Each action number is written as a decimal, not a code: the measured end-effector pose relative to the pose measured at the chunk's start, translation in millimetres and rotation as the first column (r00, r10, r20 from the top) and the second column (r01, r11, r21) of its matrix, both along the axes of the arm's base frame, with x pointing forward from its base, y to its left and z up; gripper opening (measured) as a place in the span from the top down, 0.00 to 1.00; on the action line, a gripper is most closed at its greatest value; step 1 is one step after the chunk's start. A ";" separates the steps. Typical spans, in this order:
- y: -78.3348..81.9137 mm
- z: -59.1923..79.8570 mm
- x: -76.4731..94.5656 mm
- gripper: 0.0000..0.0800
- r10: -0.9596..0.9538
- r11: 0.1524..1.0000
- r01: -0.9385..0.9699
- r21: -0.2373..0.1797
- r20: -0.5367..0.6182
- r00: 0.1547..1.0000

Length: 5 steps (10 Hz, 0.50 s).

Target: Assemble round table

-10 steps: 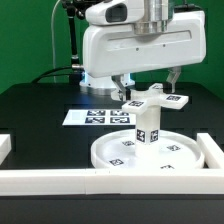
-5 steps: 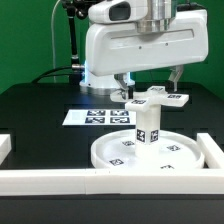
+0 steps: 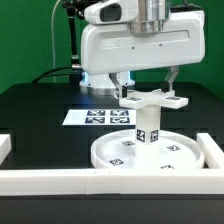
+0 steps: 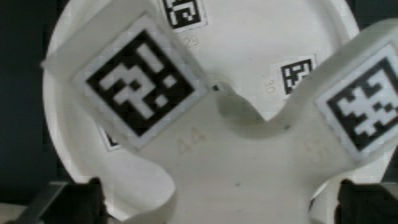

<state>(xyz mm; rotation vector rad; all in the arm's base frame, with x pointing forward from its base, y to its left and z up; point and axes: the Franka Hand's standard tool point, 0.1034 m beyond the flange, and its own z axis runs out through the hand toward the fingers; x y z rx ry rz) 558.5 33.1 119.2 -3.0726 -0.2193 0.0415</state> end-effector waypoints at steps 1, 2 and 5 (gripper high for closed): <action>2.0 2.7 0.6 0.19 -0.025 1.000 0.025 0.001 -0.003 1.000; 4.1 3.5 0.1 0.19 -0.041 0.999 0.041 0.001 -0.009 0.999; 5.8 -6.0 0.1 0.19 -0.040 0.999 0.040 -0.001 -0.004 0.999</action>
Offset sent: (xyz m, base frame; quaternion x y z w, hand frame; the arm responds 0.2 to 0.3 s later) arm -0.0001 0.0031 -0.0101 -0.0075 0.0097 0.0177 0.9998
